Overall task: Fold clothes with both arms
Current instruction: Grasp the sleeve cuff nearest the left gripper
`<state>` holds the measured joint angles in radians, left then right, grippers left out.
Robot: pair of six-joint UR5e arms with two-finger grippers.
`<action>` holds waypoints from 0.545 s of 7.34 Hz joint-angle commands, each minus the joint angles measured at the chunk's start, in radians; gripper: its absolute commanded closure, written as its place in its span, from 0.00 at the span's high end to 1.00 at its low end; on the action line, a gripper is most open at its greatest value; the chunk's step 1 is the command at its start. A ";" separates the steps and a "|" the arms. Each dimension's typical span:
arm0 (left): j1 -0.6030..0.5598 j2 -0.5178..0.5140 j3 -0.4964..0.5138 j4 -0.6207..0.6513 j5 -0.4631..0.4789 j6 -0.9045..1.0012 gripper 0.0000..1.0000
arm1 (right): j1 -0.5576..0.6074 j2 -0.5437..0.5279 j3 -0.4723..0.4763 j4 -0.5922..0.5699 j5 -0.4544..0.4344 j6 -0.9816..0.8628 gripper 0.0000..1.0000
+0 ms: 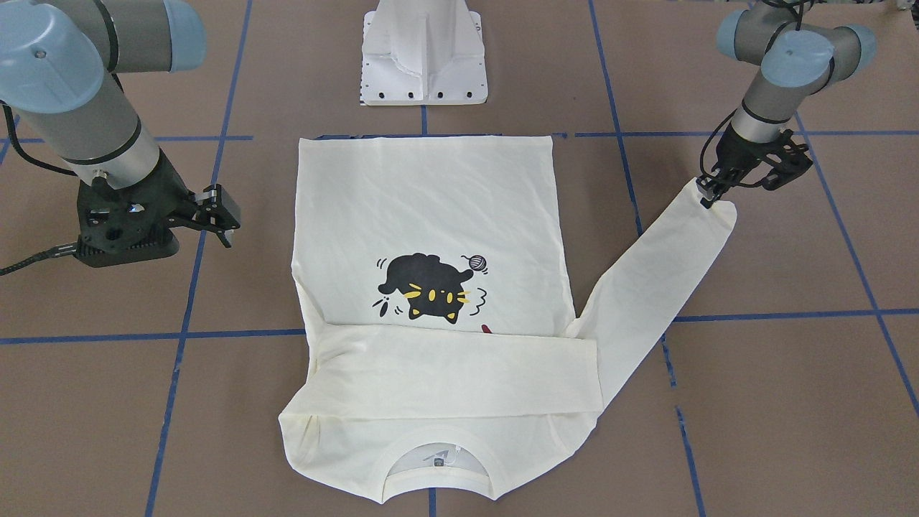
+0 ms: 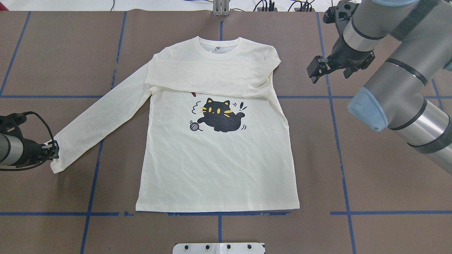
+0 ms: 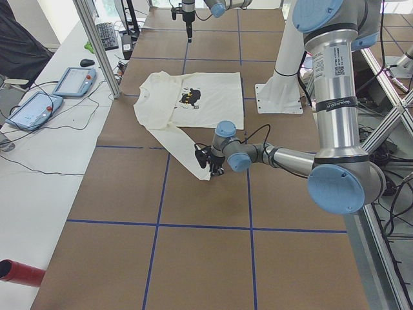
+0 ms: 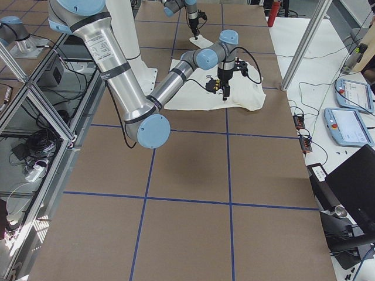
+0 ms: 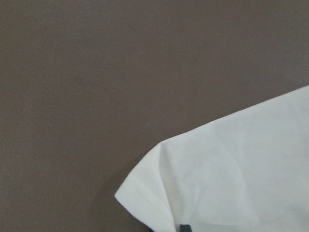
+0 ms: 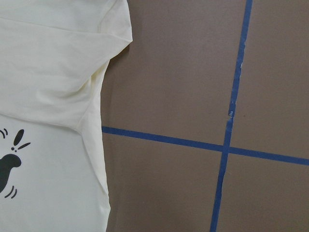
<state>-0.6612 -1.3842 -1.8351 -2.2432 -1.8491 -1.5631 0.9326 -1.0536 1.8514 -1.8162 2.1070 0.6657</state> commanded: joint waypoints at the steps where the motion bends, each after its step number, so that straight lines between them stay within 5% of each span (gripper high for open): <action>1: 0.000 -0.012 -0.070 0.077 -0.001 0.000 0.00 | 0.002 -0.002 0.000 0.000 0.001 0.000 1.00; 4: 0.002 -0.258 -0.072 0.360 0.002 0.017 0.00 | 0.006 -0.084 0.063 0.000 0.016 -0.002 1.00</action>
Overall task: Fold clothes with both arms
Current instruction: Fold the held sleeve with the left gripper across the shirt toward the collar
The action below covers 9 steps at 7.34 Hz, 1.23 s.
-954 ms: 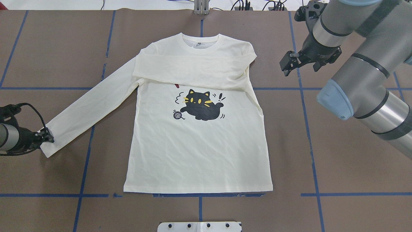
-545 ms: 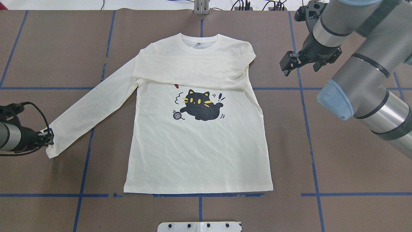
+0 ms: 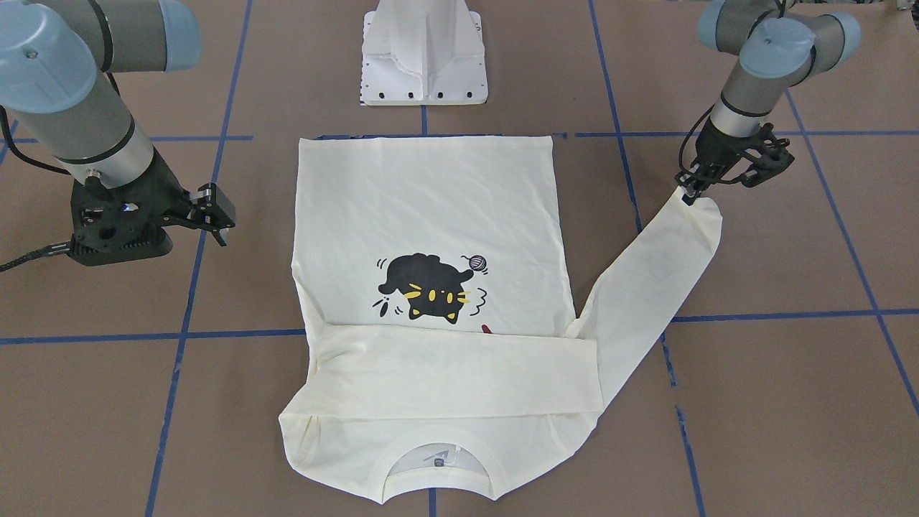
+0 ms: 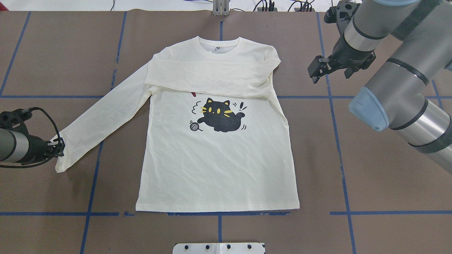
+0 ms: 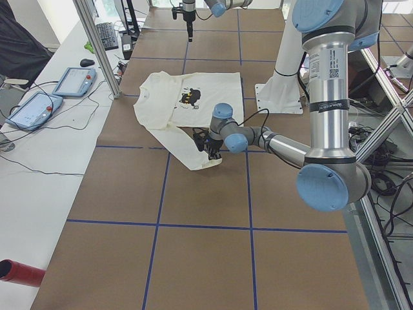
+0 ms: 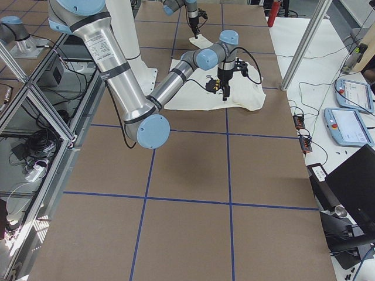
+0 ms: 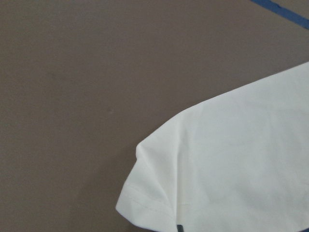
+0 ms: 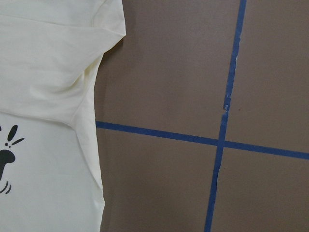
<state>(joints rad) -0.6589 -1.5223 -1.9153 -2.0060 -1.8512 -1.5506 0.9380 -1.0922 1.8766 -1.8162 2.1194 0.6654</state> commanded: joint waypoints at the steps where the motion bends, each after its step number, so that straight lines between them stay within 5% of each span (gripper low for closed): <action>1: -0.011 -0.209 0.025 0.195 0.007 0.012 0.00 | 0.008 -0.081 0.062 0.000 0.017 -0.003 1.00; 6: -0.200 -0.715 0.269 0.256 -0.091 0.055 0.00 | 0.048 -0.384 0.180 0.059 0.019 -0.033 1.00; 9: -0.139 -1.123 0.652 0.122 -0.089 -0.094 0.00 | 0.059 -0.454 0.168 0.175 0.031 -0.020 1.00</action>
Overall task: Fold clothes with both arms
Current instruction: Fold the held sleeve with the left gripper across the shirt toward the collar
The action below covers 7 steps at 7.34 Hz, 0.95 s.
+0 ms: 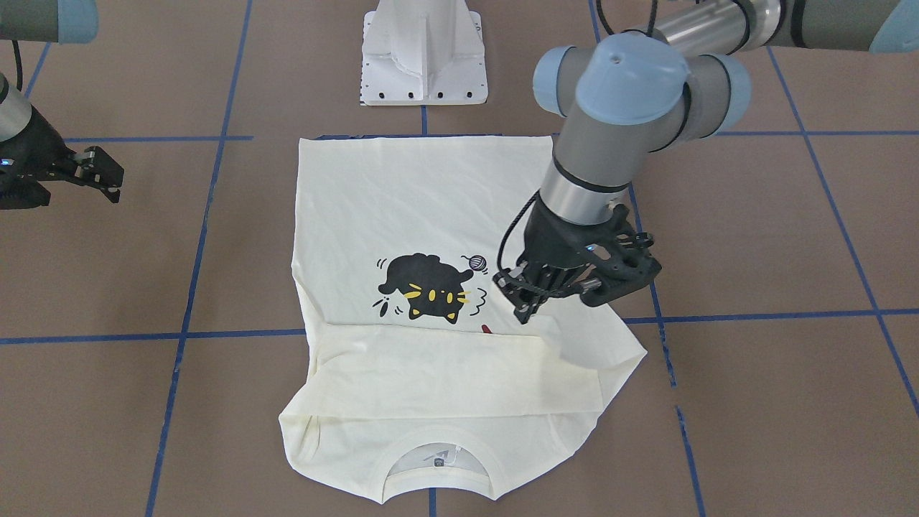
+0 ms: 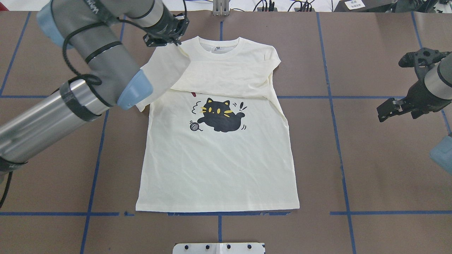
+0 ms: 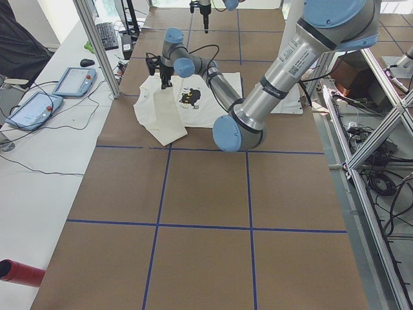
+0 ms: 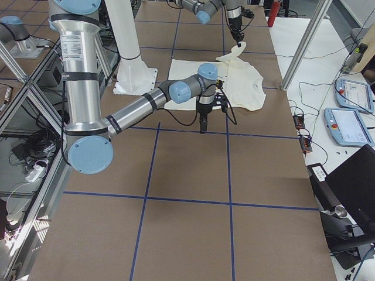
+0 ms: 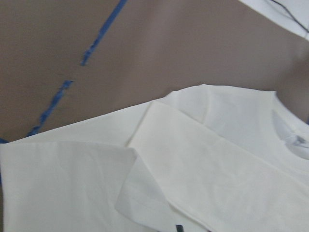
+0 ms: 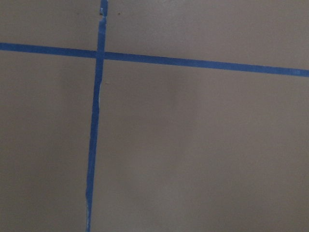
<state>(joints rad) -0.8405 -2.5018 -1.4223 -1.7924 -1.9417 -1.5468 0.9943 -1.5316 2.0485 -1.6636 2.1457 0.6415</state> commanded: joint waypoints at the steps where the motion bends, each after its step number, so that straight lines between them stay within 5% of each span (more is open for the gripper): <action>1: 0.096 -0.160 0.246 -0.208 0.007 -0.142 0.00 | 0.004 -0.012 -0.005 0.022 0.003 0.006 1.00; 6: 0.197 -0.269 0.518 -0.419 0.156 -0.205 0.00 | 0.006 0.002 -0.017 0.022 0.003 0.010 1.00; 7: 0.219 -0.269 0.570 -0.505 0.206 -0.172 0.99 | 0.006 0.010 -0.025 0.024 0.003 0.010 1.00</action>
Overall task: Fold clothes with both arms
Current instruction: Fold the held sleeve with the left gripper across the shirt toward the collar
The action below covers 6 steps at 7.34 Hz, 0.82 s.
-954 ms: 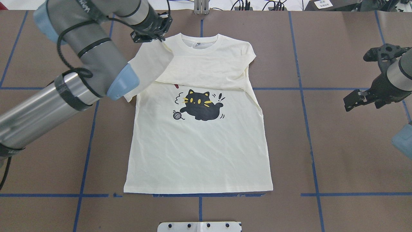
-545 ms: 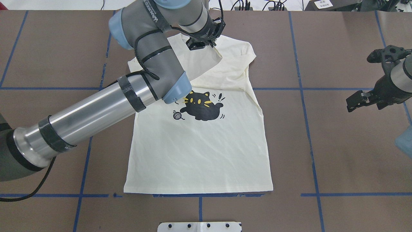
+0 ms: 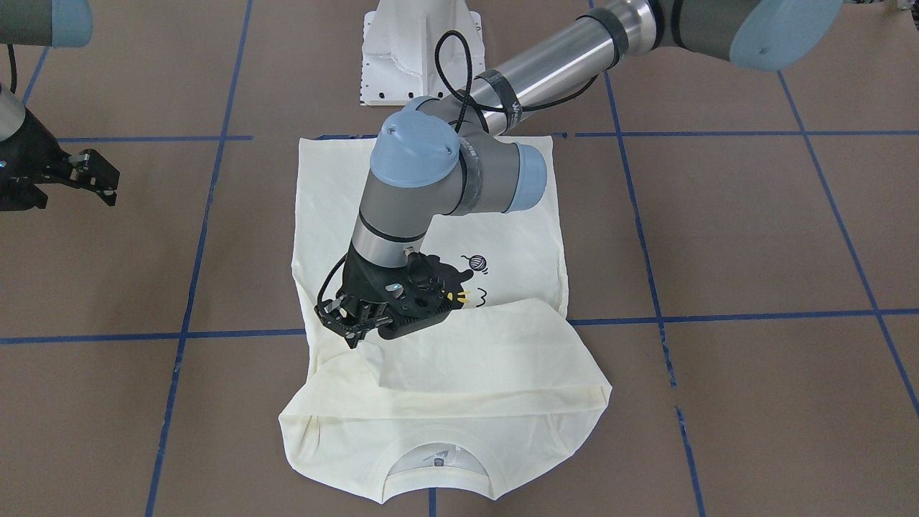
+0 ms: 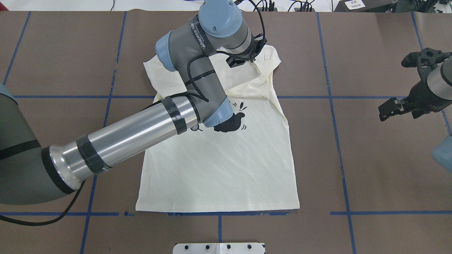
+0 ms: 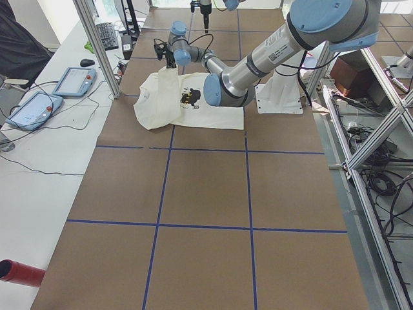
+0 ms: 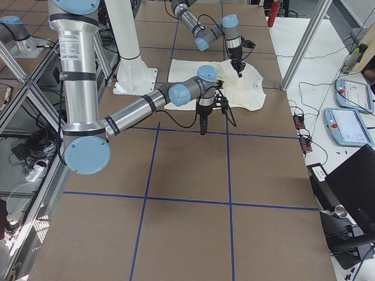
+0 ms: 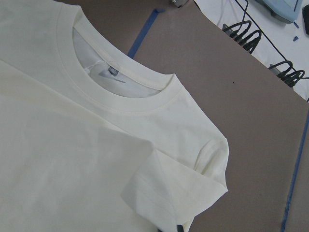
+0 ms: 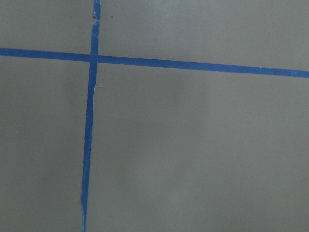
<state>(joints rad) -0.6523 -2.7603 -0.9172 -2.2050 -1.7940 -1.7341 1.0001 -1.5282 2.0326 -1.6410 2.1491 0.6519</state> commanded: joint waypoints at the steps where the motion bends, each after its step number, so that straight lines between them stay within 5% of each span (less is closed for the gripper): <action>1: 0.040 -0.006 0.069 -0.107 0.068 0.060 1.00 | 0.000 0.016 -0.014 0.000 0.000 0.000 1.00; 5: 0.034 0.022 0.043 -0.096 0.051 0.174 1.00 | 0.000 0.028 -0.015 0.004 0.000 0.002 1.00; 6: 0.030 0.110 -0.068 -0.075 -0.005 0.204 1.00 | -0.005 0.045 -0.015 0.006 0.000 0.053 1.00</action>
<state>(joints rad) -0.6187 -2.7233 -0.8956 -2.2987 -1.7531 -1.5587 0.9990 -1.4985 2.0173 -1.6368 2.1491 0.6653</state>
